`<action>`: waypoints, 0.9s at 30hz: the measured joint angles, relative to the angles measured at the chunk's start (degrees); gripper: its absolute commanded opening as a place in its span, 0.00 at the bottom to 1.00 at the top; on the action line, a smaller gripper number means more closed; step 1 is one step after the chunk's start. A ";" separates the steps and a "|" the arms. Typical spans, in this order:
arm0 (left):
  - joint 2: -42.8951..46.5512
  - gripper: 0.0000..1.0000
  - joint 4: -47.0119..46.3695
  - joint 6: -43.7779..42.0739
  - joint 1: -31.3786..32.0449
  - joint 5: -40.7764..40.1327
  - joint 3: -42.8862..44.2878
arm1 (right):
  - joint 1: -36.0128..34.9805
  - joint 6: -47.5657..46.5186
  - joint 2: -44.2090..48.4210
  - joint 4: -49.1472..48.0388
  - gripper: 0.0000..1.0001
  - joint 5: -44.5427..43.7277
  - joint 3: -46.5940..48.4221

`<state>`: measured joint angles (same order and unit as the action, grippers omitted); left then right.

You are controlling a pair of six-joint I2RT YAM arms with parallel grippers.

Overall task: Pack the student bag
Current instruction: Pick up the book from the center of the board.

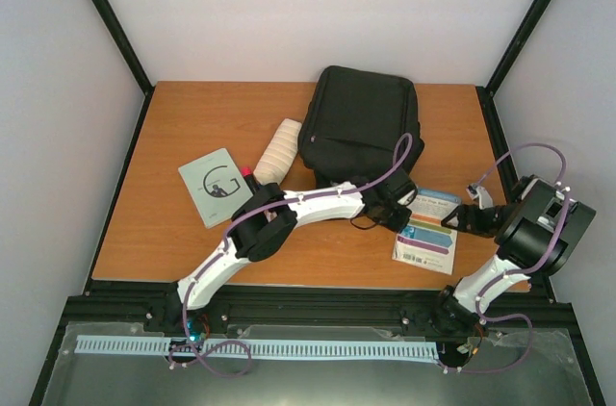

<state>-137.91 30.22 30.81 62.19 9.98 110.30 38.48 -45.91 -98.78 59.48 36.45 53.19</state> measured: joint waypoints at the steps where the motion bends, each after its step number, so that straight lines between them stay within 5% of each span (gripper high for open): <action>1: -0.17 0.17 0.09 0.07 -0.04 0.09 0.20 | 0.00 -0.94 -0.39 0.57 0.80 0.55 0.37; 15: -0.70 0.14 -0.87 0.63 -0.22 1.88 0.44 | 0.02 -8.39 -1.11 11.21 0.78 13.22 9.99; 27: -0.24 0.15 -5.33 1.55 -0.68 3.85 -2.08 | 0.46 -6.84 -6.64 7.08 0.55 14.73 11.17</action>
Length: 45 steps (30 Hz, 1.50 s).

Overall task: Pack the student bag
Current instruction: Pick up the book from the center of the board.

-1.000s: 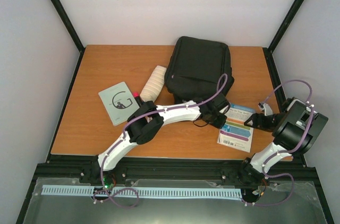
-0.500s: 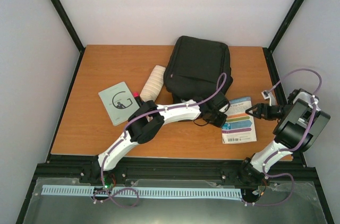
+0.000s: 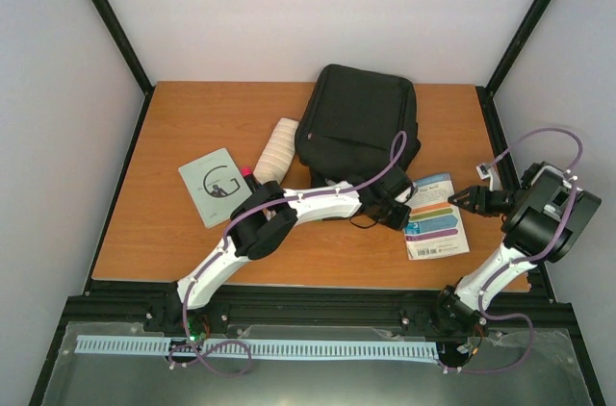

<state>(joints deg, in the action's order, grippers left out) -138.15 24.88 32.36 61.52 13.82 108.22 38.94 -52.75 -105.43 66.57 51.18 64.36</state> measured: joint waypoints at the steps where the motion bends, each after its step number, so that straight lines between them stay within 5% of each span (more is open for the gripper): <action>1: 0.00 0.15 -0.13 0.11 -0.02 0.15 -0.04 | 0.04 0.07 -0.72 -0.22 0.54 -0.15 0.24; 11: -0.50 0.15 -4.90 1.09 0.00 1.18 -0.96 | -1.90 -1.95 -7.54 4.90 0.50 0.52 2.01; 22: -0.24 0.19 -8.44 1.14 0.00 0.96 -2.71 | -4.57 -1.25 -6.69 9.20 0.14 0.39 3.13; 28: 2.19 0.52 -11.02 0.50 0.04 1.11 -6.45 | -4.52 4.39 2.58 4.72 0.05 -2.84 2.62; 39: 11.63 0.63 -7.37 -1.16 0.09 0.76 -16.48 | -4.04 7.89 19.43 2.80 0.03 -5.75 4.02; 45: 22.82 0.81 -4.85 -3.43 -0.07 -2.05 -23.23 | -5.29 8.22 21.99 5.03 0.03 -1.14 8.55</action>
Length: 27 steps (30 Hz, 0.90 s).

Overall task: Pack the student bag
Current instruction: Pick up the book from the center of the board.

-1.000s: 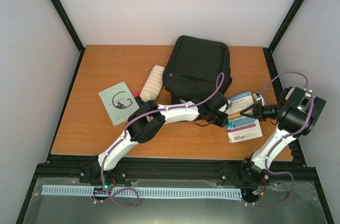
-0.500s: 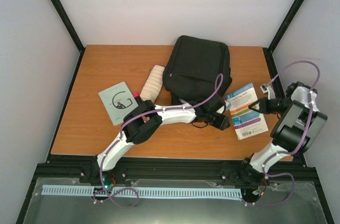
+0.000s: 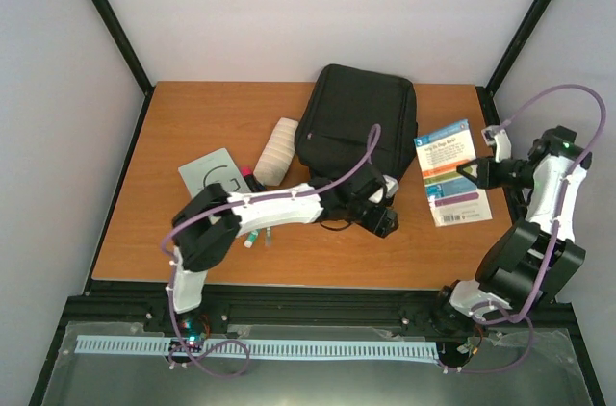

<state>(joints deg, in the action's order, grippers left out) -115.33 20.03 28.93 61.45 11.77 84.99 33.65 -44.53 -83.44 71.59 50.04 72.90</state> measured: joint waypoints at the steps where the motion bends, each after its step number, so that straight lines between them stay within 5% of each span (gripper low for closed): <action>1: 2.14 0.83 0.31 -0.39 -0.09 -0.57 -1.03 | -0.96 0.24 0.04 0.17 0.03 0.85 0.70; 15: 32.33 0.99 -15.63 -0.83 -8.22 -3.41 -25.20 | -21.09 13.92 0.04 -6.01 0.03 18.49 10.38; 27: 34.97 0.99 -31.78 5.92 -10.45 2.25 -28.98 | -23.56 14.49 -0.76 -6.67 0.03 34.23 10.08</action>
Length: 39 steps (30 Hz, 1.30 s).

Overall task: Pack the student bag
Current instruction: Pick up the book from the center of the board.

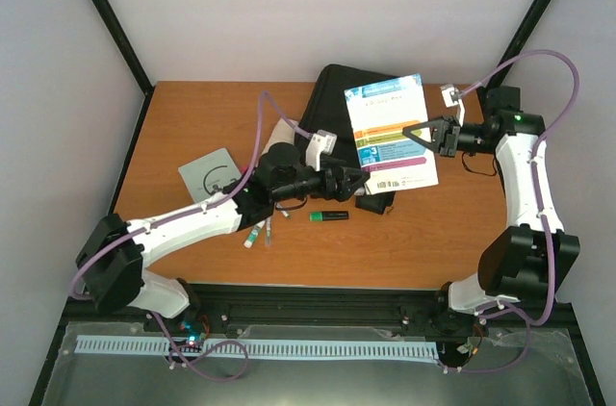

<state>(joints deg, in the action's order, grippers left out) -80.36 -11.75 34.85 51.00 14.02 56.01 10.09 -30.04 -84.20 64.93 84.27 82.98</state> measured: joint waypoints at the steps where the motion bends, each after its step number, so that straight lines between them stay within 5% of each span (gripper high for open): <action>1: -0.55 0.99 -0.98 0.44 -0.42 0.74 0.00 | -0.02 -0.76 -0.33 0.83 0.03 0.44 0.00; 10: -8.37 0.91 -9.46 2.93 -4.13 11.65 2.62 | -0.98 -3.41 -1.44 2.38 0.03 1.95 -4.17; 17: -9.79 0.67 -15.50 4.87 -4.13 19.39 3.45 | -2.21 -3.13 -1.44 0.79 0.03 2.45 -5.86; 26: -6.78 0.31 -16.94 6.62 -4.28 21.16 2.19 | -2.38 -8.11 -3.65 5.53 0.03 3.67 -3.08; 30: -5.73 0.24 -17.27 7.06 -4.35 21.35 1.68 | -2.73 -10.62 -4.72 8.70 0.03 4.44 -1.27; 34: -5.75 0.04 -17.46 7.69 -4.39 21.03 1.55 | -2.75 -13.88 -6.29 12.55 0.03 4.55 0.57; 39: -5.90 0.01 -17.46 8.96 -4.63 20.48 1.01 | -2.73 -16.26 -6.78 15.13 0.03 4.90 0.90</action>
<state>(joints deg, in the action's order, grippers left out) -86.26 -29.21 43.81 46.37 34.50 57.01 7.35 -46.30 -90.98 80.05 89.17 83.88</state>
